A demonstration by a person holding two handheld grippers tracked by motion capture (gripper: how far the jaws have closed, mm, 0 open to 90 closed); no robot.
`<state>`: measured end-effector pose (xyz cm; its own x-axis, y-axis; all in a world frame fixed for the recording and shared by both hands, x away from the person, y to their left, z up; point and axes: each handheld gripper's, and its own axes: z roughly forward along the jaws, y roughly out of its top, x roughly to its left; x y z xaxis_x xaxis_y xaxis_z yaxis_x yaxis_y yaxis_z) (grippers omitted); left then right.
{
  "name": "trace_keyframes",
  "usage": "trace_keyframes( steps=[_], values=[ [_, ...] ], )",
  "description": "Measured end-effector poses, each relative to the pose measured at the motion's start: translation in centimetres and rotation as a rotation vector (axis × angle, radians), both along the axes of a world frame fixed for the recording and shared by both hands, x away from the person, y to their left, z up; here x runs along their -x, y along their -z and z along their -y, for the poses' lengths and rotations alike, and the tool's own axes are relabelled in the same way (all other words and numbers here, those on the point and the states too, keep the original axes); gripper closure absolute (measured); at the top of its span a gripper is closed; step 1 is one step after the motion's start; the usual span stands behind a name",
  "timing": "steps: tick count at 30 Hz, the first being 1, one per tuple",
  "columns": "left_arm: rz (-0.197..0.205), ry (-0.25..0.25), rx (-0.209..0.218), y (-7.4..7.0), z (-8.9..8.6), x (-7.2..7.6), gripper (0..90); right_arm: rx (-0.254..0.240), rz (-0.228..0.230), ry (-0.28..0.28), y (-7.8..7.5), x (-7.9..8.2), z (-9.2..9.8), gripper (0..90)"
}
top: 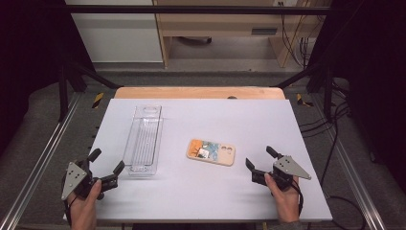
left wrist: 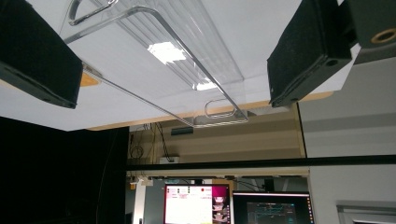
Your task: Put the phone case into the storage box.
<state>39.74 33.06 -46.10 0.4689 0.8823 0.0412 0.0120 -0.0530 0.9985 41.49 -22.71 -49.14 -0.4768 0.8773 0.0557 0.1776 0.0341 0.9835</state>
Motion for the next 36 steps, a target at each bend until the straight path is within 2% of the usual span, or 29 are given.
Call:
trace_keyframes(
  steps=[6, 14, 15, 20, 21, 25, 28, 30, 32, 35, 36],
  values=[
    [0.0, -0.001, -0.016, -0.1, 0.1, 0.0, 3.0, -0.004, -0.03, 0.001, -0.1, 0.1, -0.1, 9.8],
    [-0.005, -0.004, -0.011, 0.0, 0.0, -0.1, 3.0, -0.006, -0.067, -0.008, -0.1, -0.2, -0.9, 8.0],
    [-0.008, -0.007, -0.005, 0.0, -0.1, 0.0, 3.0, 0.007, -0.074, -0.013, -0.4, -0.3, -1.4, 7.3],
    [-0.004, -0.011, -0.015, -0.1, -0.1, 0.2, 3.0, 0.011, -0.091, -0.011, -1.4, -0.6, -2.2, 6.5],
    [-0.005, -0.011, -0.011, -0.1, -0.2, 0.3, 3.0, 0.027, -0.103, -0.017, -2.2, -0.9, -2.7, 6.2],
    [-0.009, -0.011, -0.007, 0.0, -0.2, 0.2, 3.0, 0.048, -0.113, -0.033, -3.3, -1.6, -3.5, 6.2],
    [-0.016, -0.008, -0.006, 0.0, -0.2, 0.1, 3.0, 0.109, -0.136, -0.064, -4.8, -3.0, -5.0, 8.3],
    [-0.015, -0.007, -0.008, 0.0, -0.1, 0.1, 3.0, 0.142, -0.15, -0.08, -5.4, -3.7, -5.8, 9.6],
    [-0.015, -0.007, -0.008, 0.0, -0.1, 0.1, 3.0, 0.145, -0.161, -0.089, -5.6, -4.0, -6.1, 10.9],
    [-0.015, -0.005, -0.014, 0.0, 0.0, 0.1, 3.0, 0.189, -0.185, -0.113, -6.5, -5.6, -7.1, 13.3],
    [-0.015, -0.005, -0.014, 0.0, 0.0, 0.1, 3.0, 0.189, -0.185, -0.113, -6.5, -5.6, -7.1, 13.3]
  ],
)
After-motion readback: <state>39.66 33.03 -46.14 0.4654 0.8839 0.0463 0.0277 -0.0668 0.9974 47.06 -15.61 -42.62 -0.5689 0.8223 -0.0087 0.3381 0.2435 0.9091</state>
